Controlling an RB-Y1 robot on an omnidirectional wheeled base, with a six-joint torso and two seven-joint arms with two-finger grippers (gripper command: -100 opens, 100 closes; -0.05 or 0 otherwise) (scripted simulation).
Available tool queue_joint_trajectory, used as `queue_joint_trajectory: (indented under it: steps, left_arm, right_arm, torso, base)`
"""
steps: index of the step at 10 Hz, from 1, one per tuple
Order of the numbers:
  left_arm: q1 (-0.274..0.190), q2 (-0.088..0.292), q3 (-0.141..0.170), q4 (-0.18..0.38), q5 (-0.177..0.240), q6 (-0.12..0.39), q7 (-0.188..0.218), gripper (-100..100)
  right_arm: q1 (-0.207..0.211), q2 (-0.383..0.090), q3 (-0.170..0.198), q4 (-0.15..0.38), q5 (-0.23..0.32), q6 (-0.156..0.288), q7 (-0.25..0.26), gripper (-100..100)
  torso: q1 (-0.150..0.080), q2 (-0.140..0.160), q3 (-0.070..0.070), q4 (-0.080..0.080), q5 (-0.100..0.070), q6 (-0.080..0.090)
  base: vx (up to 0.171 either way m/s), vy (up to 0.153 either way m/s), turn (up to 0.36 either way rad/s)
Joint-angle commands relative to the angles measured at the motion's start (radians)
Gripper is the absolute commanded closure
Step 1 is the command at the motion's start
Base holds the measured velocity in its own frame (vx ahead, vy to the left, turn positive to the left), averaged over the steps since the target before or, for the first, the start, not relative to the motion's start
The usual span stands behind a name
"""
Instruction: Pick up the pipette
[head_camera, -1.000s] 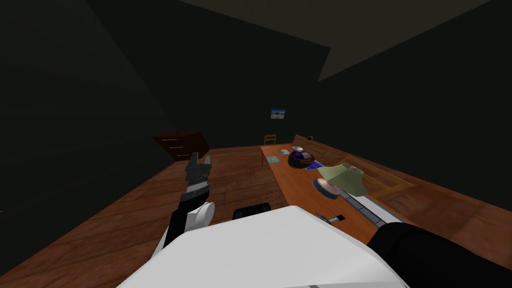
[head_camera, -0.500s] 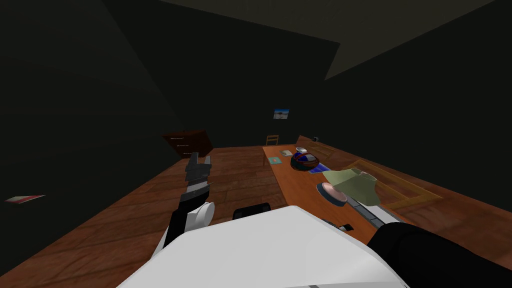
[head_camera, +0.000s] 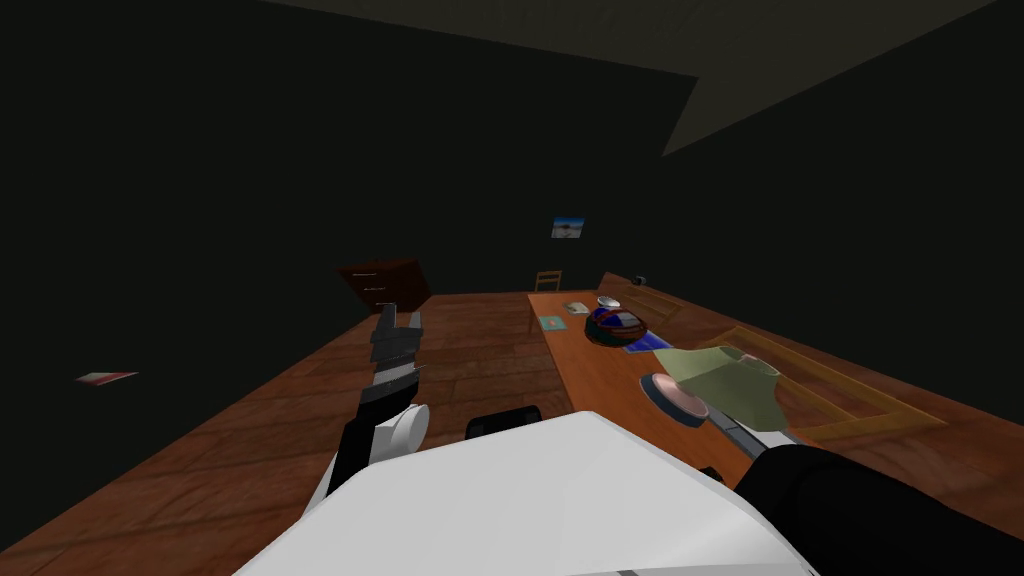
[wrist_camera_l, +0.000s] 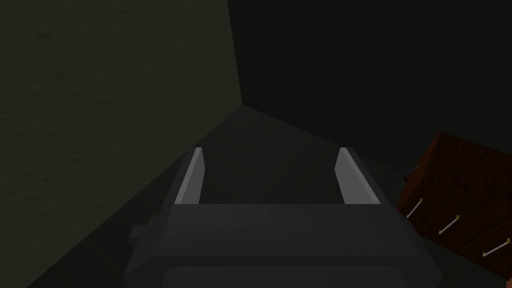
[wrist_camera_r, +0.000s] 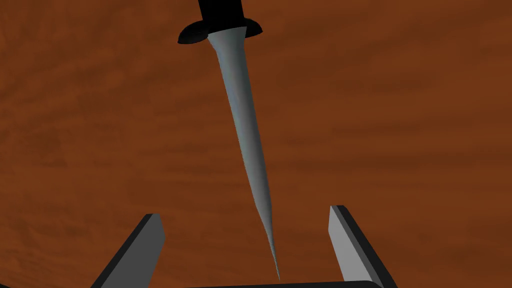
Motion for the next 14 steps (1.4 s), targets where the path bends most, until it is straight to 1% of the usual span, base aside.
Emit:
queue_joint_trajectory:
  steps: [1, 2, 3, 5, 6, 7, 8, 10, 11, 12, 14]
  left_arm:
    - [0.0, 0.0, 0.0, 0.0, 0.0, 0.0, 0.0, 0]
    - [0.0, 0.0, 0.0, 0.0, 0.0, 0.0, 0.0, 0]
    - [0.0, 0.0, 0.0, 0.0, 0.0, 0.0, 0.0, 0]
    - [0.0, 0.0, 0.0, 0.0, 0.0, 0.0, 0.0, 0]
    - [0.0, 0.0, 0.0, 0.0, 0.0, 0.0, 0.0, 0]
    - [0.0, 0.0, 0.0, 0.0, 0.0, 0.0, 0.0, 0]
    - [0.0, 0.0, 0.0, 0.0, 0.0, 0.0, 0.0, 0]
    - [0.0, 0.0, 0.0, 0.0, 0.0, 0.0, 0.0, 0]
    - [0.0, 0.0, 0.0, 0.0, 0.0, 0.0, 0.0, 0]
    - [0.0, 0.0, 0.0, 0.0, 0.0, 0.0, 0.0, 0]
    - [0.0, 0.0, 0.0, 0.0, 0.0, 0.0, 0.0, 0]
  right_arm:
    - [-0.002, 0.014, -0.014, 0.022, 0.012, -0.01, 0.031, -100]
    - [-0.002, 0.014, -0.014, 0.022, 0.012, -0.01, 0.031, -100]
    - [-0.006, 0.012, -0.015, 0.058, 0.061, -0.011, 0.045, -100]
    - [-0.011, 0.012, -0.016, 0.082, 0.095, -0.012, 0.053, -100]
    - [-0.015, 0.017, -0.019, 0.081, 0.078, -0.014, 0.059, -100]
    - [-0.015, 0.018, -0.02, 0.084, 0.079, -0.016, 0.064, 0]
    - [-0.046, 0.049, 0.004, 0.116, 0.085, 0.01, 0.072, -100]
    - [-0.066, 0.07, 0.02, 0.137, 0.09, 0.027, 0.077, -100]
    - [-0.055, 0.064, 0.008, 0.128, 0.081, 0.017, 0.082, -100]
    - [-0.056, 0.066, 0.008, 0.13, 0.08, 0.018, 0.088, 100]
    - [-0.056, 0.066, 0.008, 0.13, 0.08, 0.017, 0.087, 100]
  torso:
    - [0.0, 0.0, 0.0, 0.0, 0.0, 0.0]
    - [0.0, 0.0, 0.0, 0.0, 0.0, 0.001]
    - [0.001, 0.001, 0.0, 0.0, 0.0, 0.001]
    - [0.0, -0.001, 0.0, 0.0, 0.0, 0.0]
    - [0.0, 0.0, 0.0, 0.0, 0.0, 0.0]
    - [0.001, 0.0, 0.0, 0.0, 0.0, 0.0]
    - [0.002, 0.001, 0.0, 0.0, 0.0, 0.001]
    - [-0.002, 0.001, 0.001, 0.0, -0.001, 0.0]
    - [-0.002, 0.002, 0.001, 0.0, -0.001, 0.0]
    - [0.0, 0.002, 0.001, 0.0, 0.0, 0.001]
    - [0.002, 0.001, 0.001, 0.001, 0.0, 0.0]
  base:
    - [0.014, -0.036, 0.043]
    - [0.008, -0.015, -0.011]
    - [0.021, -0.022, 0.093]
    - [0.025, -0.042, 0.08]
    - [0.007, -0.018, 0.013]
    - [0.0, 0.0, 0.0]
    - [0.001, -0.042, 0.051]
    - [-0.009, -0.074, 0.059]
    - [-0.006, -0.033, 0.01]
    - [-0.001, -0.007, 0.0]
    - [0.0, 0.0, 0.0]
